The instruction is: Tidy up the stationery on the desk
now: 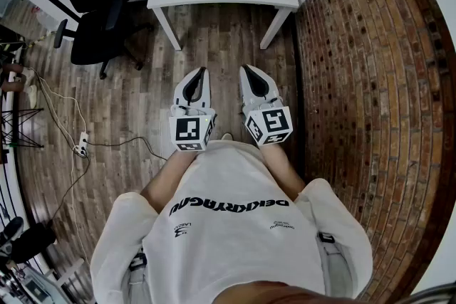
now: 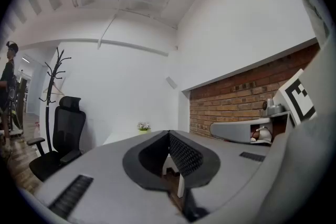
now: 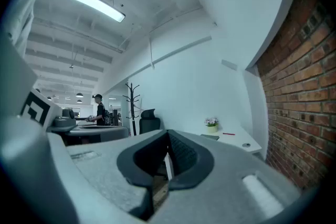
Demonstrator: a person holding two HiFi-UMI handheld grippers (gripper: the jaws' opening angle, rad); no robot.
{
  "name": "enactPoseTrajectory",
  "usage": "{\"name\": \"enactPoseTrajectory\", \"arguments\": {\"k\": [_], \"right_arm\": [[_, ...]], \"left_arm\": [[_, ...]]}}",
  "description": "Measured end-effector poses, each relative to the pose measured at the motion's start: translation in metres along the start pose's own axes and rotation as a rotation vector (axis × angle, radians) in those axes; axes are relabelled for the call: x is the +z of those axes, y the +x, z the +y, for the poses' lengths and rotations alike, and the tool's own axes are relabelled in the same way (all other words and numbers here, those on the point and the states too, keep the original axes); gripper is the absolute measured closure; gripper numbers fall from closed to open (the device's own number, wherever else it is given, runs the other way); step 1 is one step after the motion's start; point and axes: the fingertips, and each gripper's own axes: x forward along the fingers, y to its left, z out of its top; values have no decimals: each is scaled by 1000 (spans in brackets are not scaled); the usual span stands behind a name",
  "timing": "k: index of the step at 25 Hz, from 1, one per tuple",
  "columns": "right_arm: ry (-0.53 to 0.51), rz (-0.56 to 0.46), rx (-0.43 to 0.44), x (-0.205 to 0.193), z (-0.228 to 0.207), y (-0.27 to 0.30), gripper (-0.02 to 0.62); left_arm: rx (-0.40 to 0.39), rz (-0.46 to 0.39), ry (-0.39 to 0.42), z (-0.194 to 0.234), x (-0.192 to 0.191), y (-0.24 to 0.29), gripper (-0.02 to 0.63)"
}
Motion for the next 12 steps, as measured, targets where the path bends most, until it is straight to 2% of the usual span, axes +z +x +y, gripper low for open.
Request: {"name": "enactPoseTrajectory", "arguments": {"k": [6,12], "right_arm": [[20,-7,13,-5,-17,-2,595],[-7,-20,37,-5,-25,-7,594]], "left_arm": [[0,3,8,-12,-8,11,607],[-9,17,39,-35,-15,16,607]]}}
